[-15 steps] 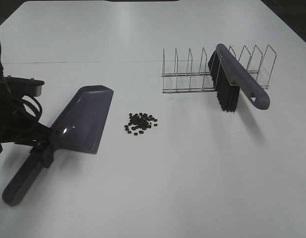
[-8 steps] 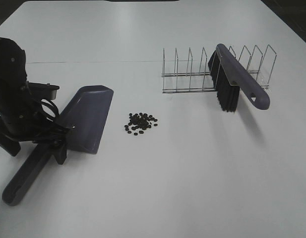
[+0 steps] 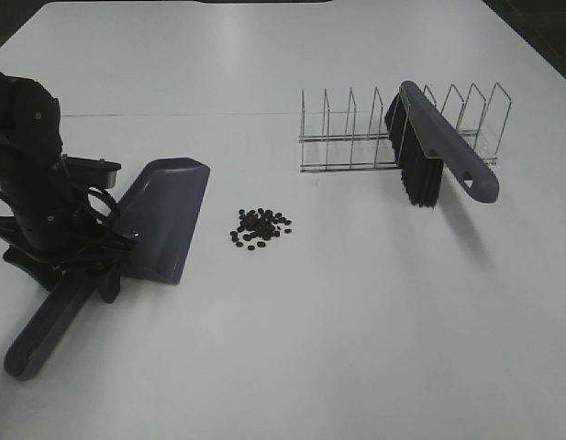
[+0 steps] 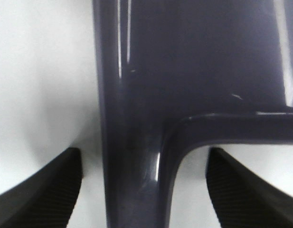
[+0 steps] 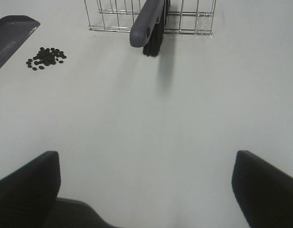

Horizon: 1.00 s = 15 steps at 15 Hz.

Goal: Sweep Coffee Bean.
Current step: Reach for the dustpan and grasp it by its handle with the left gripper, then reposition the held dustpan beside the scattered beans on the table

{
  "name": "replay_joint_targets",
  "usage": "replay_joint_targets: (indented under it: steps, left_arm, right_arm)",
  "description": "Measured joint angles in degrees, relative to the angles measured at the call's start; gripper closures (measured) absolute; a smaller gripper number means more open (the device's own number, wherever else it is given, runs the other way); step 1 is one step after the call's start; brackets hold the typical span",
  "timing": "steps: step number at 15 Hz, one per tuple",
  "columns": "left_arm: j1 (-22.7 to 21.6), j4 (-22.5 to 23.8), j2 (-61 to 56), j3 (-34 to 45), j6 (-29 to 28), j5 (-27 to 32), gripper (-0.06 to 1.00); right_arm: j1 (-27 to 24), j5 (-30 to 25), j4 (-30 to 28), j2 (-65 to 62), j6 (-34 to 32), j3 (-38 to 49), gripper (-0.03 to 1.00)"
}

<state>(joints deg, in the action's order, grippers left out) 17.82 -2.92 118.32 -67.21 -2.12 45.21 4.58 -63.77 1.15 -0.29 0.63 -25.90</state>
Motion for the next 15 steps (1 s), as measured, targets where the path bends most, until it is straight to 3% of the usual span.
replay_joint_targets:
  steps: [2, 4, 5, 12, 15]
  left_arm:
    - [0.0, -0.23, 0.11, -0.17, 0.74, -0.29, 0.39]
    - [0.0, -1.03, 0.11, -0.29, 0.92, -0.4, 0.59]
    - [0.0, -1.6, 0.11, -0.29, 1.03, -0.4, 0.62]
    - [0.0, -2.12, 0.06, -0.29, -2.46, -0.63, 0.62]
    - [0.0, -0.17, -2.06, 0.86, -4.13, 3.67, 0.62]
  right_arm:
    - [0.0, 0.0, 0.0, 0.0, 0.0, 0.0, 0.07]
    - [0.0, 0.0, 0.0, 0.0, 0.0, 0.0, 0.07]
    - [0.0, 0.0, 0.0, 0.0, 0.0, 0.0, 0.07]
    - [0.0, 0.0, 0.0, 0.0, 0.0, 0.0, 0.07]
    - [0.0, 0.0, 0.0, 0.0, 0.0, 0.0, 0.07]
